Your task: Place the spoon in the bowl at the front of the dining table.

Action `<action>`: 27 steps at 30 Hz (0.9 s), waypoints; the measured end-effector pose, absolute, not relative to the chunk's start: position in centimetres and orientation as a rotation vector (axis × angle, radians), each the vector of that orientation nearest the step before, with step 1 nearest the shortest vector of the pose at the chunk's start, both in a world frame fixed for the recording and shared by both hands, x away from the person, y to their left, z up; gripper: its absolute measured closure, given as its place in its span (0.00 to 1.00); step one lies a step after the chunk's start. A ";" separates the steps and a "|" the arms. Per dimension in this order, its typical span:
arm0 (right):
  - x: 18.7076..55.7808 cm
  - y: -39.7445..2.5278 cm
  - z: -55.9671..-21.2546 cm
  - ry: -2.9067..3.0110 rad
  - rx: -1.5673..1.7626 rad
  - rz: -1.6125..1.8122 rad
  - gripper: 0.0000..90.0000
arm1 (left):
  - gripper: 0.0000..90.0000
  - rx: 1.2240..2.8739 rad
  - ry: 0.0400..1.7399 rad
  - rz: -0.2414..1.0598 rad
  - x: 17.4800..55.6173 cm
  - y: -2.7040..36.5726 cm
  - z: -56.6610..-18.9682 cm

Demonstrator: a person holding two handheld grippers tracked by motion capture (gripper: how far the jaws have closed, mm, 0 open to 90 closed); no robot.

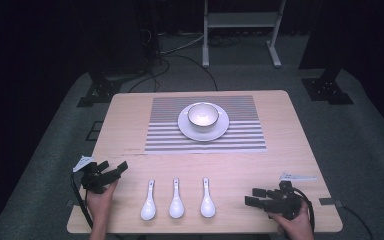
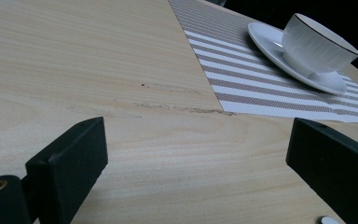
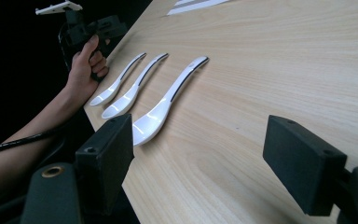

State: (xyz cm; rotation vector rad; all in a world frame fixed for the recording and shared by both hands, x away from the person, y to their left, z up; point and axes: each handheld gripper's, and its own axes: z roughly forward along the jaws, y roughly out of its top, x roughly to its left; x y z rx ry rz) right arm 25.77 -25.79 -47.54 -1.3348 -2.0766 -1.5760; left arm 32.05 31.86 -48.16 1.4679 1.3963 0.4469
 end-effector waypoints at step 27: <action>27.9 -21.6 -46.5 -2.114 -1.244 -1.469 0.26 | 0.04 1.467 1.396 0.446 32.0 31.9 -48.2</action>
